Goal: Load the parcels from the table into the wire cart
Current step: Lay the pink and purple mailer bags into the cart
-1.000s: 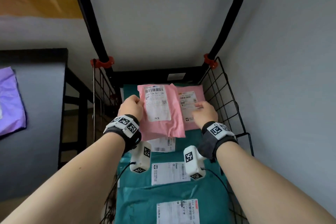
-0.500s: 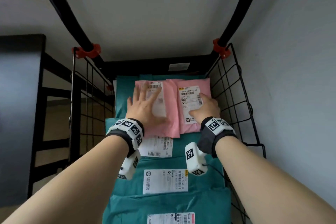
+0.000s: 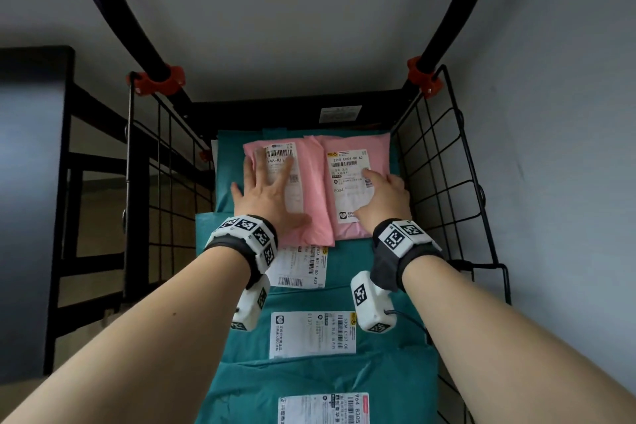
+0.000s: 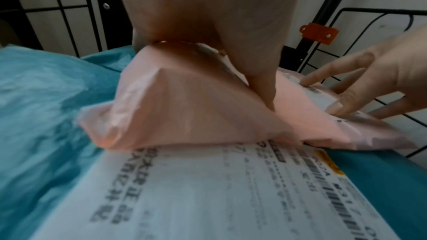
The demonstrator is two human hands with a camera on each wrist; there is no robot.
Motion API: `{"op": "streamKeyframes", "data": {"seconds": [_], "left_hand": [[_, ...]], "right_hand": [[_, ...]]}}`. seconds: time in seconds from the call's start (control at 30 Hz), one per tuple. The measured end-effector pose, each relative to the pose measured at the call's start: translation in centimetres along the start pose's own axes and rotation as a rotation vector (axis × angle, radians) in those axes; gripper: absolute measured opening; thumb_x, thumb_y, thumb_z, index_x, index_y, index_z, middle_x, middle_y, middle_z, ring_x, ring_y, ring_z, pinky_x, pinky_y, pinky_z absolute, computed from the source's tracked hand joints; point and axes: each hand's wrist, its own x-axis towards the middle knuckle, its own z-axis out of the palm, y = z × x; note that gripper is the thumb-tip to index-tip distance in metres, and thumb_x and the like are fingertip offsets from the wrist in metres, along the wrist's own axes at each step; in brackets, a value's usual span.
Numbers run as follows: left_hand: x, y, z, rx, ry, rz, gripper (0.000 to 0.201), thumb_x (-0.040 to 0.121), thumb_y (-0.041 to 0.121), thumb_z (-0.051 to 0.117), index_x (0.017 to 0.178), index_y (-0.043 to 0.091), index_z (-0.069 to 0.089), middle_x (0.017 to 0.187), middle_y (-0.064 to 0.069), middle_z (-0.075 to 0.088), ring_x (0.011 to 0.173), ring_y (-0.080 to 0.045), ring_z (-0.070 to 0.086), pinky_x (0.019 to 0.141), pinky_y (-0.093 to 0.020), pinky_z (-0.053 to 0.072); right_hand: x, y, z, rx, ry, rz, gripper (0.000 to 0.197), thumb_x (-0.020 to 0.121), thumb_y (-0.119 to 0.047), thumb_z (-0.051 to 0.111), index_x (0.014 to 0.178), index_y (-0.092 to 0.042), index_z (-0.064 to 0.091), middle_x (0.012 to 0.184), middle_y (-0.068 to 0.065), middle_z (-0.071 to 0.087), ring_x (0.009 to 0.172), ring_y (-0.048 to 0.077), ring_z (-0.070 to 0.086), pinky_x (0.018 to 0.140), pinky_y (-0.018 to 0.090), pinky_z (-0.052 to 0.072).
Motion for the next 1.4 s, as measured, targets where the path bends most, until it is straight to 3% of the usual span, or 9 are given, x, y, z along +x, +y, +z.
{"op": "streamKeyframes", "data": {"seconds": [0.2,0.37,0.53,0.67,0.87,0.97,1.1,1.4], "left_hand": [[-0.3,0.0,0.5,-0.014,0.01,-0.002,0.111,0.074,0.061,0.066,0.148,0.041,-0.014,0.154,-0.008,-0.03,0.145,-0.032,-0.018,0.118,-0.055,0.005],[-0.5,0.5,0.6,-0.054,0.036,0.028,0.109,0.076,0.056,0.068,0.15,0.037,-0.01,0.154,-0.011,-0.029,0.144,-0.033,-0.019,0.117,-0.051,0.007],[-0.7,0.5,0.1,-0.004,0.034,0.019,0.111,0.074,0.067,0.062,0.148,0.04,-0.015,0.154,-0.006,-0.031,0.144,-0.03,-0.023,0.115,-0.06,0.001],[-1.9,0.9,-1.7,0.06,0.062,0.029,0.101,0.08,0.072,0.049,0.149,0.036,-0.015,0.155,-0.007,-0.028,0.144,-0.028,-0.023,0.113,-0.06,-0.003],[-4.6,0.8,-5.8,0.082,0.121,0.014,0.079,0.091,0.049,0.051,0.153,0.028,0.005,0.159,-0.006,-0.015,0.147,-0.026,-0.012,0.115,-0.056,0.005],[-6.9,0.2,-7.6,0.09,0.126,0.023,0.073,0.093,0.046,0.05,0.152,0.027,0.012,0.16,-0.006,-0.009,0.148,-0.025,-0.007,0.117,-0.052,0.008],[-10.4,-1.5,-9.7,0.07,0.148,0.011,0.066,0.092,0.044,0.052,0.149,0.026,0.023,0.16,-0.006,0.0,0.148,-0.024,-0.001,0.117,-0.051,0.01],[-18.9,-7.3,-14.9,0.102,0.275,0.083,0.056,0.09,0.04,0.054,0.142,0.027,0.038,0.153,-0.003,0.026,0.144,-0.022,0.017,0.114,-0.046,0.02]], "right_hand": [[0.1,0.5,0.1,0.008,0.032,0.022,0.065,0.083,-0.005,0.053,0.139,-0.034,0.039,0.14,0.011,0.035,0.124,0.034,0.042,0.098,0.037,0.043],[-0.1,1.1,0.1,-0.007,0.031,0.029,0.063,0.085,-0.008,0.052,0.14,-0.034,0.038,0.138,0.012,0.037,0.122,0.035,0.044,0.097,0.04,0.046],[-0.2,0.6,-0.7,-0.051,0.019,-0.018,0.066,0.083,-0.005,0.054,0.143,-0.028,0.037,0.147,0.012,0.03,0.131,0.034,0.033,0.108,0.038,0.035],[-1.5,-0.7,-1.8,-0.131,0.032,-0.108,0.066,0.084,-0.011,0.054,0.145,-0.028,0.035,0.15,0.011,0.028,0.135,0.032,0.029,0.111,0.044,0.031],[-4.5,-4.0,-4.6,-0.206,0.03,-0.222,0.056,0.089,-0.015,0.049,0.143,-0.027,0.039,0.146,0.008,0.036,0.132,0.03,0.034,0.108,0.04,0.035],[-6.3,-5.9,-5.3,-0.201,0.036,-0.281,0.048,0.092,-0.016,0.045,0.139,-0.027,0.045,0.146,0.005,0.041,0.133,0.029,0.035,0.108,0.04,0.034],[-9.2,-8.9,-5.4,-0.174,0.011,-0.335,0.054,0.091,-0.015,0.043,0.143,-0.031,0.039,0.151,0.0,0.036,0.138,0.027,0.032,0.112,0.043,0.03],[-18.8,-16.2,-4.6,-0.246,0.077,-0.423,0.047,0.094,-0.024,0.042,0.14,-0.028,0.043,0.14,0.009,0.048,0.128,0.031,0.042,0.109,0.039,0.033]]}}
